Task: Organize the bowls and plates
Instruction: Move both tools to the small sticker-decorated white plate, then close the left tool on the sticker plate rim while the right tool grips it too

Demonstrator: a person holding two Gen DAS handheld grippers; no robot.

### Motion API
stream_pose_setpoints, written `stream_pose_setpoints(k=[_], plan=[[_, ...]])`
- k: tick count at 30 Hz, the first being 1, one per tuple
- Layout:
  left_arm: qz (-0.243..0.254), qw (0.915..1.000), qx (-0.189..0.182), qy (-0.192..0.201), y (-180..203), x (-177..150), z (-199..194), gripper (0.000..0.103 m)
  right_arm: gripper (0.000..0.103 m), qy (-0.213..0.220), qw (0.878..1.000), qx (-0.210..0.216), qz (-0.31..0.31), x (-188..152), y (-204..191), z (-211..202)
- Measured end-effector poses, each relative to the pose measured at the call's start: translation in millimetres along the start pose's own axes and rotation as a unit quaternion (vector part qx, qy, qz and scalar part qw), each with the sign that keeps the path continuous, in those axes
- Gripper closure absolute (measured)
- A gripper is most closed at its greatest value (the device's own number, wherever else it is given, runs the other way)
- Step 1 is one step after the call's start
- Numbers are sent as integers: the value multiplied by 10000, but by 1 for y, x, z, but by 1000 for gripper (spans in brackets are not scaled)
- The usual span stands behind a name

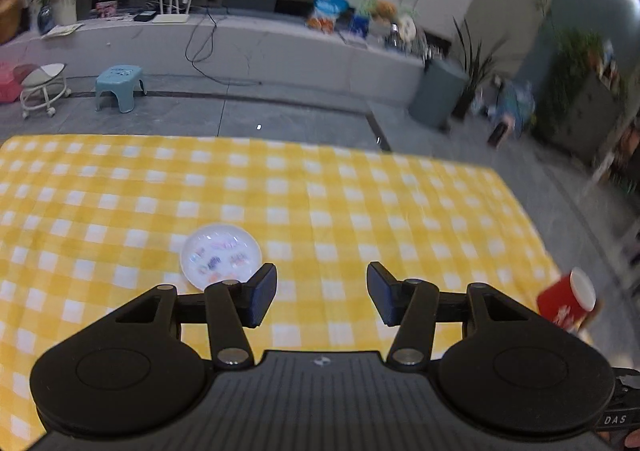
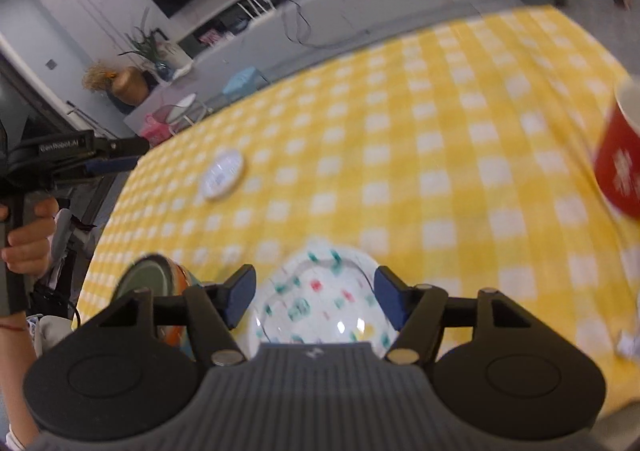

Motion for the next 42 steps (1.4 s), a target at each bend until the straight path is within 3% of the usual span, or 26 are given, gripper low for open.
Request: stream_pose_setpoints(k=[3, 7, 11, 16, 19, 22, 23, 25, 27, 32, 36, 39, 41, 42], plan=[[-63, 10000, 46, -36, -20, 6, 13, 41, 35, 138, 9995, -200, -193, 23, -12, 13], [-550, 9972, 483, -132, -56, 11, 32, 42, 35, 408, 9966, -375, -606, 62, -31, 28], [-1180, 9905, 692, -115, -89, 18, 50, 42, 35, 470, 9942, -492, -835, 105, -46, 59], [-1494, 9851, 805, -272, -109, 20, 75, 44, 36, 17, 9966, -25, -821, 138, -61, 123], [-1756, 9806, 732, -482, -118, 16, 90, 53, 59, -581, 9959, 458, -529, 148, -66, 172], [-1893, 9772, 761, -582, -127, 13, 103, 54, 64, -1009, 9925, 647, -238, 151, -66, 213], [-1947, 9756, 828, -592, -130, 13, 107, 56, 66, -1087, 9921, 561, -263, 151, -69, 224], [-2234, 9677, 979, -638, -137, 13, 113, 70, 66, -1216, 9909, 351, -456, 152, -79, 244], [-2461, 9629, 862, -702, -144, 14, 120, 72, 70, -1326, 9889, 96, -662, 151, -88, 264], [-2474, 9627, 770, -776, -146, 16, 132, 76, 74, -1472, 9855, -183, -831, 147, -104, 302], [-2508, 9615, 731, -857, -147, 14, 139, 92, 76, -1573, 9816, -374, -1020, 145, -112, 317], [-2524, 9610, 737, -861, -147, 13, 140, 97, 85, -1516, 9790, -534, -1255, 146, -120, 321], [-2510, 9616, 735, -831, -147, 12, 140, 97, 99, -1524, 9774, -696, -1287, 147, -119, 323], [-2486, 9624, 736, -808, -147, 12, 140, 97, 101, -1533, 9765, -763, -1312, 146, -119, 323]])
Point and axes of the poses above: each gripper's, at about its wrist camera, not at the fingertips, and z roughly the way its jaws point, y to its right, x to its top, the point moved 1 cm from there along z, roughly the way its jaws point, and after that the axes turned 12 degrees about -z, right-handed, at the moved point
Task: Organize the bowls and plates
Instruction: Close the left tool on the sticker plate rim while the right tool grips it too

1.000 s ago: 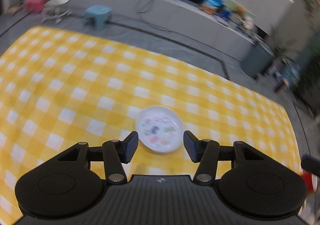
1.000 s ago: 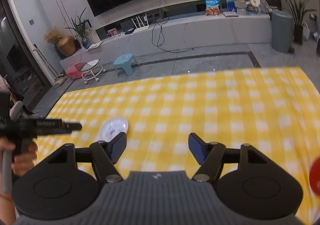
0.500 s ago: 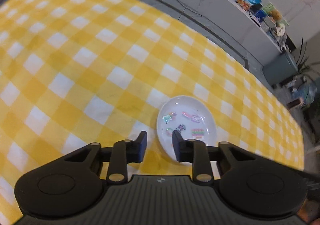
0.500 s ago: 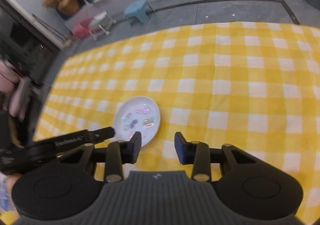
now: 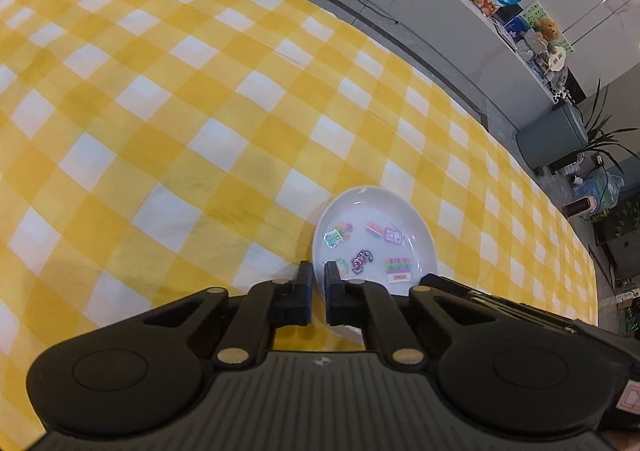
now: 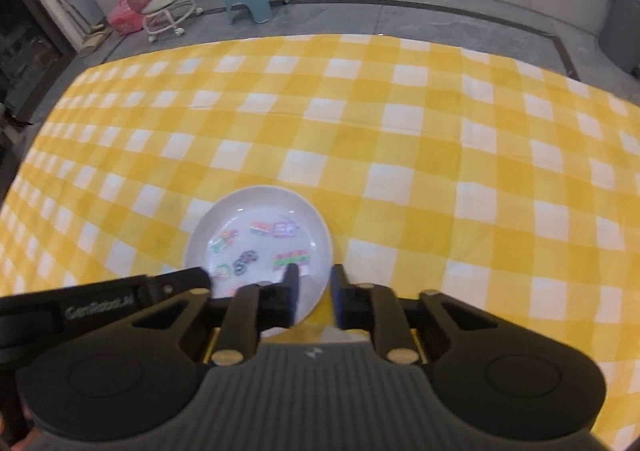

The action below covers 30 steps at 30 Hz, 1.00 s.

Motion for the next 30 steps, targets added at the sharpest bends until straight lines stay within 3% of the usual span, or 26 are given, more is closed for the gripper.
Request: stream_pose_setpoints(k=[9, 17, 24, 30], plan=[[260, 9993, 128, 243, 11, -6, -10, 98, 102, 308, 9995, 12, -7, -5, 2, -17], [523, 9950, -552, 641, 36, -12, -66, 98, 102, 1179, 9926, -227, -163, -13, 4, -81], [1211, 9847, -798, 970, 75, -41, -102, 97, 102, 1819, 9821, -456, -168, -34, 18, -148], [1584, 9799, -916, 788, 99, -66, -123, 95, 102, 2024, 9773, -606, -148, -60, 31, -199]])
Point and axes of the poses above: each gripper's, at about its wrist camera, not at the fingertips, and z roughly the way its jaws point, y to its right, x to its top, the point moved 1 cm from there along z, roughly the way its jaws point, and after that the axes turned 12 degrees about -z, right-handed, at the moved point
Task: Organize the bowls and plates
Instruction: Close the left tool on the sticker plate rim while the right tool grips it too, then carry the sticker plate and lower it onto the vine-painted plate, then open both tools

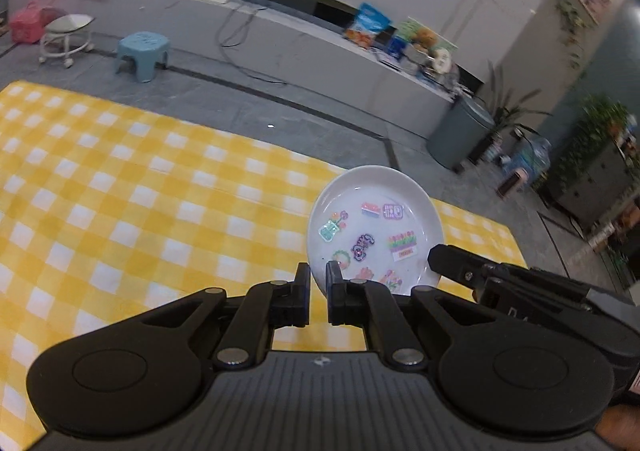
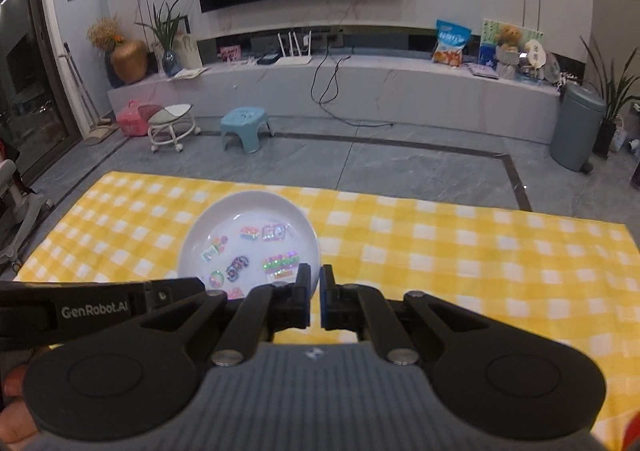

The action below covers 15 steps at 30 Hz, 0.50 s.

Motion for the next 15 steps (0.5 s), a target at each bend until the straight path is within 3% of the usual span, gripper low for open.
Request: stream_pose_setpoints(k=[5, 15], plan=[[392, 9982, -269, -376, 20, -16, -13, 93, 102, -81, 9997, -141, 160, -13, 14, -38], [919, 9922, -338, -776, 52, -62, -43, 94, 102, -371, 9975, -90, 588, -64, 27, -101]])
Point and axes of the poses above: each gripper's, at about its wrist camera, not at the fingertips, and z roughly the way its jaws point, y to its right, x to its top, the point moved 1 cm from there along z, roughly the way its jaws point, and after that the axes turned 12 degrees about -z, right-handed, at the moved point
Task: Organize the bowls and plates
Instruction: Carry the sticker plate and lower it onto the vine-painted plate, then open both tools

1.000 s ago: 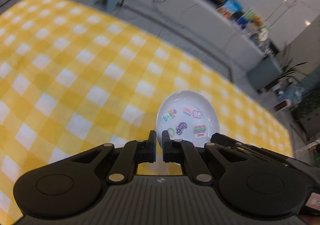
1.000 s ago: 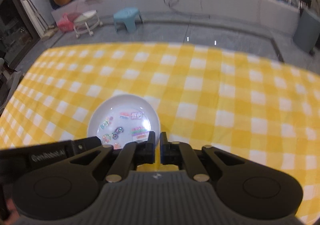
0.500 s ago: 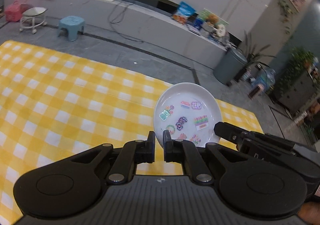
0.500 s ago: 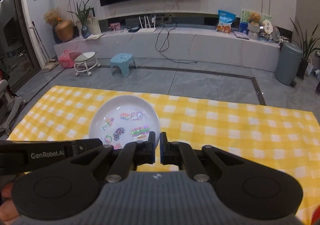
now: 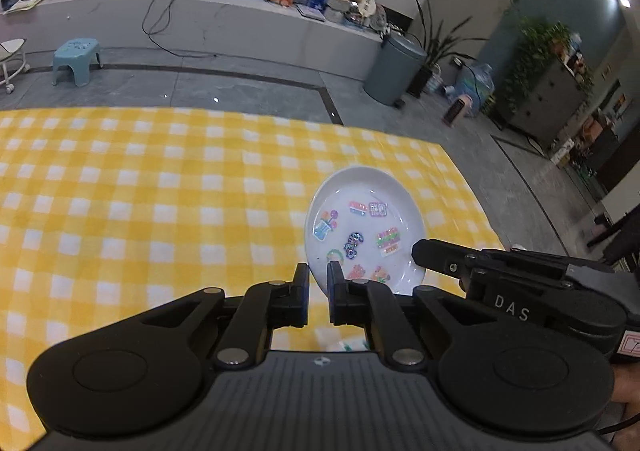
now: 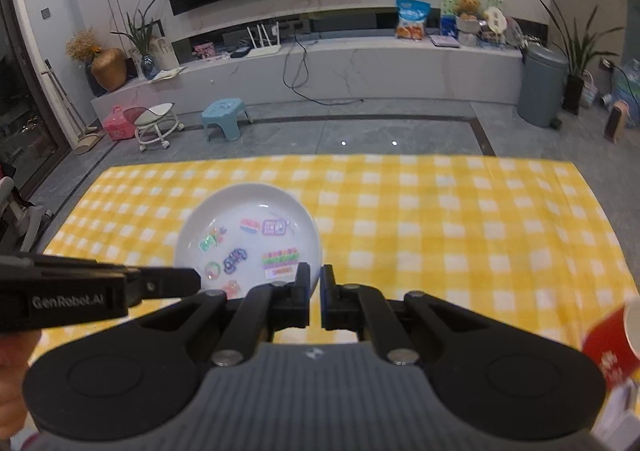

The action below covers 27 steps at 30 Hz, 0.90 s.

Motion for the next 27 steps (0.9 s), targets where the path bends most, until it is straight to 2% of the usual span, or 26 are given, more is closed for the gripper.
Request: stream_pose_setpoints(k=[5, 12, 18, 22, 27], plan=[[-2, 9994, -13, -354, 7, -27, 8, 94, 102, -62, 9999, -3, 95, -35, 7, -27], [208, 9960, 123, -862, 19, -63, 31, 94, 102, -267, 9986, 62, 460, -92, 19, -40], [434, 9902, 409, -1262, 29, -86, 56, 92, 102, -500, 9939, 227, 959, -128, 34, -29], [377, 9846, 416, -1656, 25, -99, 76, 90, 102, -682, 9922, 226, 1023, -141, 42, -20], [482, 9790, 679, -1860, 26, -112, 93, 90, 101, -1030, 9856, 408, 1276, -158, 54, -1]])
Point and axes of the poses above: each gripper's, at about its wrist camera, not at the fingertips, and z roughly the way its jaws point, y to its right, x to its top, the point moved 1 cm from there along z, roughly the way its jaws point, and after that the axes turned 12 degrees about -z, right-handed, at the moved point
